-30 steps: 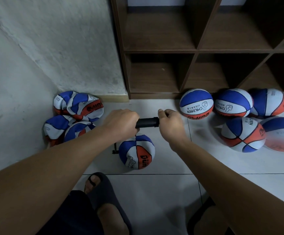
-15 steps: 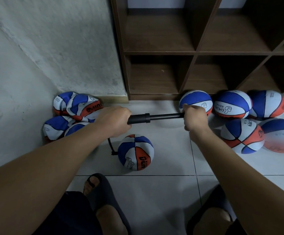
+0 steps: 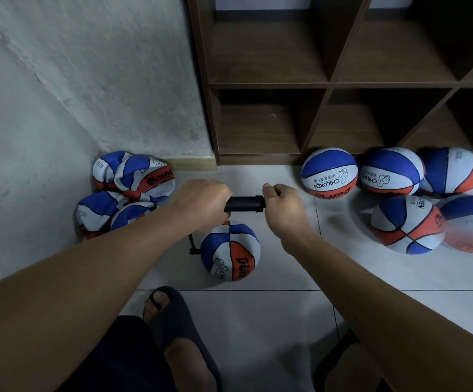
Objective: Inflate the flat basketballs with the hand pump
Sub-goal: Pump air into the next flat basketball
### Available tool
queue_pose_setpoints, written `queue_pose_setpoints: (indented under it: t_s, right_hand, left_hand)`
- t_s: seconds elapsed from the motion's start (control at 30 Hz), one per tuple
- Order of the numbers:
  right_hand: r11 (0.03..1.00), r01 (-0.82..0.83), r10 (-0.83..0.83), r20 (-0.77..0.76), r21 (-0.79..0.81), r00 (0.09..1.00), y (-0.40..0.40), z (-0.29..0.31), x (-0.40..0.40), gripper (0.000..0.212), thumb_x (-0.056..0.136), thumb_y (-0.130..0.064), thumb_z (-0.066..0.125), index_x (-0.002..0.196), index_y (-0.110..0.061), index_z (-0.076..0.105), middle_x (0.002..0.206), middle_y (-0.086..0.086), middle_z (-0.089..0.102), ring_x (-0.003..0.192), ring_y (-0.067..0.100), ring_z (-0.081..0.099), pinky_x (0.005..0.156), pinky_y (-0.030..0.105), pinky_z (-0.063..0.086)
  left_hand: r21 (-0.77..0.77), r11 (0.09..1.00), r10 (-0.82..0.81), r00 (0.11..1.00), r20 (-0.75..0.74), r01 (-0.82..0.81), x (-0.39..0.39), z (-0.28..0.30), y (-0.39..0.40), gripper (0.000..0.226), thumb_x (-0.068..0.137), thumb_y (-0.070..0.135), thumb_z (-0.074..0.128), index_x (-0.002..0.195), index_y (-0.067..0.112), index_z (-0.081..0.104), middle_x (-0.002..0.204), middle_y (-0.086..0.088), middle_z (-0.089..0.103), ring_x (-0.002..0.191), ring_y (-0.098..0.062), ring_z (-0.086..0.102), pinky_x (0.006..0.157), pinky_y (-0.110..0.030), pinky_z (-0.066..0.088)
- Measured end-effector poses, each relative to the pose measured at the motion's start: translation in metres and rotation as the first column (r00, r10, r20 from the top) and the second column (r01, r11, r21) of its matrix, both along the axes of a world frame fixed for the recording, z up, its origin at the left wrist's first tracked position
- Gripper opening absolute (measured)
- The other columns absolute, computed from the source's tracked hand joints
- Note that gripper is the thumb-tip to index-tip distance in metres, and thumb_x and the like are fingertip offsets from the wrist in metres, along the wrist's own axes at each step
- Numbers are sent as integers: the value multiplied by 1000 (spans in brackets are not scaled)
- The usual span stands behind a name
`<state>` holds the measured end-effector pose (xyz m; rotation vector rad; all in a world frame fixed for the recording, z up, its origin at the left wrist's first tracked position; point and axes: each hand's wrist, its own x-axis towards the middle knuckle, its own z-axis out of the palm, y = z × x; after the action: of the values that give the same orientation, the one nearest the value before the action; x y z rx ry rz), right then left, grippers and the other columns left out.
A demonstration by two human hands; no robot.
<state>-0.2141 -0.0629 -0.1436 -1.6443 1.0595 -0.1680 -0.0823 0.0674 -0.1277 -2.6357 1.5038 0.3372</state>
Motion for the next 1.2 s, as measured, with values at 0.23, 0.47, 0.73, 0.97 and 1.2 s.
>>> queue_pose_setpoints:
  t_s: [0.23, 0.47, 0.73, 0.97, 1.2]
  right_hand:
    - [999, 39, -38, -30, 4, 999, -27, 2, -8, 38, 110, -41, 53, 91, -10, 63, 66, 1, 51, 61, 17, 48, 59, 34, 41]
    - [972, 233, -233, -5, -33, 972, -77, 2, -20, 28, 102, -30, 58, 81, -12, 63, 69, 3, 48, 74, 26, 43, 66, 39, 39]
    - [990, 125, -125, -5, -65, 992, -18, -6, -12, 38, 112, -33, 46, 106, 0, 65, 76, 13, 58, 66, 22, 50, 62, 39, 43]
    - [999, 38, -37, 52, -18, 998, -6, 7, 4, 37, 111, -39, 46, 99, -9, 64, 74, 4, 56, 66, 19, 51, 61, 38, 43]
    - [994, 25, -29, 31, 110, 999, -17, 3, 2, 34, 109, -40, 54, 96, -11, 64, 65, 1, 47, 53, 16, 43, 53, 34, 40]
  left_hand:
    - [-28, 1000, 12, 1000, -18, -13, 10, -2, 6, 29, 91, 23, 65, 68, 28, 48, 67, 6, 58, 57, -14, 55, 50, -29, 32]
    - [-16, 998, 67, 998, -1, -67, 26, -7, 14, 22, 91, 28, 65, 72, 30, 54, 67, 6, 60, 58, -16, 60, 56, -33, 53]
    - [35, 999, 1, 998, 69, -3, 6, 1, 1, 17, 94, 26, 63, 78, 29, 58, 71, 7, 59, 60, -14, 57, 51, -29, 39]
    - [-55, 998, -7, 999, 51, 9, 0, 8, -2, 24, 93, 27, 67, 76, 31, 50, 69, 7, 56, 58, -12, 55, 50, -29, 31]
    - [-71, 996, -41, 998, 47, 44, 4, 4, 0, 28, 92, 26, 65, 72, 32, 46, 67, 7, 56, 57, -13, 55, 53, -30, 38]
